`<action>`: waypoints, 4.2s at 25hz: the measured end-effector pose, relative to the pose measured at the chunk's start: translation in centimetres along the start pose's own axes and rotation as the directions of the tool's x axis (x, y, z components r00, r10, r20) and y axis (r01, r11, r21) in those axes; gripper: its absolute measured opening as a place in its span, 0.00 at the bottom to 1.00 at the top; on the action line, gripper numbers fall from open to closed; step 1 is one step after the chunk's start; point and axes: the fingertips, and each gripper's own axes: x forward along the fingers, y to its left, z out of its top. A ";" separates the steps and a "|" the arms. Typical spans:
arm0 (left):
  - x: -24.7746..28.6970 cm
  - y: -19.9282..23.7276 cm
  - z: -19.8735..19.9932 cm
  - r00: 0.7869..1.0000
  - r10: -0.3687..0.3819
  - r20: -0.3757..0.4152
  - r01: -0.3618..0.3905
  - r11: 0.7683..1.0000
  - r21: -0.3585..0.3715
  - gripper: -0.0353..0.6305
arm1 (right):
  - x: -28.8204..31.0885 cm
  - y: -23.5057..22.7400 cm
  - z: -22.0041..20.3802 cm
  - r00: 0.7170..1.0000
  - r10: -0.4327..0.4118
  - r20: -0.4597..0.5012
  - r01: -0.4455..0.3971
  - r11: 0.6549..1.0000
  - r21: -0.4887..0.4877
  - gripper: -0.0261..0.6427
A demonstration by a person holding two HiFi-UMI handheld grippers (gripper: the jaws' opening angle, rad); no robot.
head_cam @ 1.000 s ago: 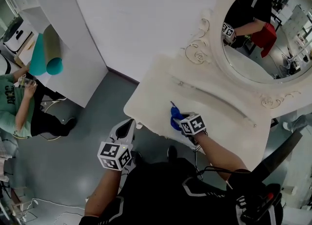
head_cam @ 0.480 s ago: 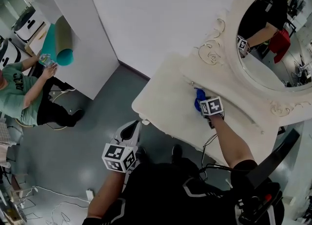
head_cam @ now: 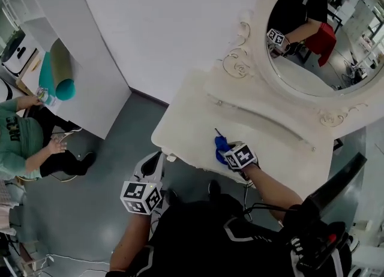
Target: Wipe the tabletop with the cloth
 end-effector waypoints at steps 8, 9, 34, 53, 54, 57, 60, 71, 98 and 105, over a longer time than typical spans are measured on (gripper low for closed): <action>1.0 -1.6 0.3 0.998 -0.061 -0.006 0.061 0.998 0.013 0.06 | -1.0 6.9 -3.5 0.993 0.116 -0.026 -0.114 0.992 0.050 0.19; 1.1 -1.7 0.3 0.998 -0.064 -0.006 0.065 0.998 0.011 0.06 | -1.1 7.4 -3.8 0.991 0.130 -0.031 -0.128 0.991 0.049 0.19; -1.5 -1.1 -0.8 0.998 0.055 -0.014 -0.055 0.998 0.002 0.06 | -1.8 -12.3 1.2 0.985 -0.174 0.019 0.172 0.981 0.089 0.19; 4.0 -6.1 -0.3 0.996 -0.084 -0.034 0.085 0.996 0.034 0.06 | -3.8 3.6 -6.9 0.987 0.157 -0.036 -0.157 0.988 0.005 0.19; 4.2 -6.4 -0.3 0.996 -0.084 -0.032 0.085 0.996 0.033 0.06 | -4.0 2.5 -6.3 0.990 0.140 -0.014 -0.140 0.990 0.027 0.19; 4.4 -7.2 -0.5 0.997 -0.076 -0.032 0.077 0.996 0.034 0.06 | -4.6 -2.5 -3.2 0.997 0.043 0.070 -0.046 0.998 0.046 0.19; 4.5 -7.8 -0.8 0.998 -0.052 -0.032 0.053 0.998 0.026 0.06 | -5.1 -8.1 -0.4 0.993 -0.055 0.106 0.048 0.997 0.065 0.19; 4.3 -9.7 -2.3 0.998 0.050 -0.035 -0.051 0.999 -0.003 0.06 | -3.6 -14.8 -0.6 0.992 -0.115 0.054 0.115 0.993 0.000 0.19; -1.6 -13.2 -4.4 0.998 -0.062 0.001 0.062 0.998 0.019 0.06 | -7.0 1.9 -11.1 0.994 0.113 -0.005 -0.113 0.993 0.025 0.19; -1.6 -14.8 -5.5 0.991 -0.132 0.010 0.131 0.990 0.045 0.06 | -10.7 -1.3 -10.5 0.997 -0.025 0.079 0.018 0.996 0.089 0.19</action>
